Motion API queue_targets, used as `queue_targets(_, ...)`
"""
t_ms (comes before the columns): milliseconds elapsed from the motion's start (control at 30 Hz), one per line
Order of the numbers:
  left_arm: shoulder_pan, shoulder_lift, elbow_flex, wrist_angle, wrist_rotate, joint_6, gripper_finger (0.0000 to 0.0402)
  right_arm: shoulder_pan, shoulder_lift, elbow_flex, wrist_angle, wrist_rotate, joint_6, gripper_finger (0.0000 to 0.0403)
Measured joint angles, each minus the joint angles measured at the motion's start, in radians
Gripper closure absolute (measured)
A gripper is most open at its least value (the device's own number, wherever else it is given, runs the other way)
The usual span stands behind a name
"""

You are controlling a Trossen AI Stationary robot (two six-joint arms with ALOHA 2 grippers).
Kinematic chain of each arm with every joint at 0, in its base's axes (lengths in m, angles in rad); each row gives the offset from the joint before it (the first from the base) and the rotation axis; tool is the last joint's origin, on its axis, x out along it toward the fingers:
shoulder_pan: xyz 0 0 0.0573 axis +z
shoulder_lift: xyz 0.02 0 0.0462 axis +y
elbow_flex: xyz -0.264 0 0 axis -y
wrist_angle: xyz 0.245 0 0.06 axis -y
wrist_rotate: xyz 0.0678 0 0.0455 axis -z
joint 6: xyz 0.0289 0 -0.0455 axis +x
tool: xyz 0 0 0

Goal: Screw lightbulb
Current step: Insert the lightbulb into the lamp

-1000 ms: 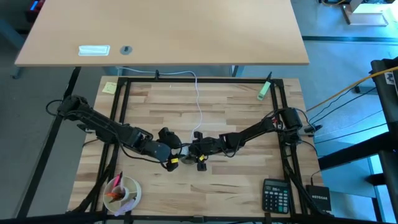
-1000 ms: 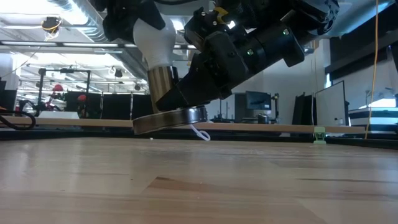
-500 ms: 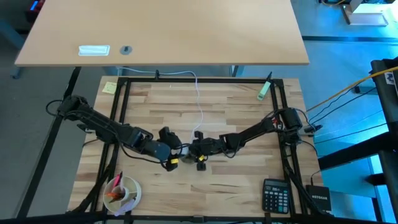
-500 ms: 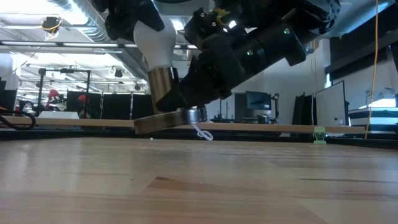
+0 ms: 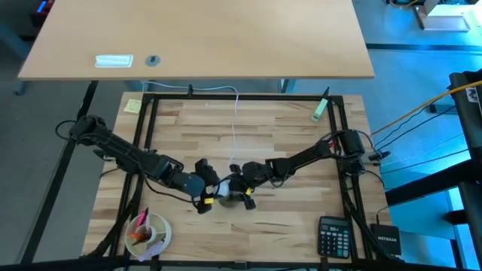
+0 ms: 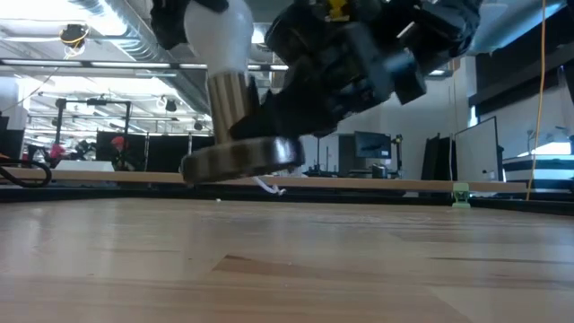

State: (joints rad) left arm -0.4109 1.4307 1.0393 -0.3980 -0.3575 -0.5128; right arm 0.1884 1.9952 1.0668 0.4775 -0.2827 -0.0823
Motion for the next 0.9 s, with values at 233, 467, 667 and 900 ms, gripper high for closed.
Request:
queue_targets(233, 0.001, 0.000, -0.001, 0.092, 0.081, 0.089, 0.0149, -0.035, 0.001, 0.000, 0.027, -0.315, -0.032, 0.0225)
queue_targets(467, 0.004, 0.002, -0.001, 0.123, 0.081, 0.135, 0.0149, -0.057, 0.001, 0.000, 0.029, -0.444, -0.083, 0.0225)
queue_targets(667, 0.004, 0.002, -0.003, 0.126, 0.078, 0.154, 0.0149, -0.060, 0.001, 0.001, 0.021, -0.402, -0.084, 0.0225)
queue_targets(900, 0.007, 0.002, -0.007, 0.100, 0.056, 0.134, 0.0149, -0.062, -0.003, 0.001, -0.019, -0.227, -0.027, 0.0223)
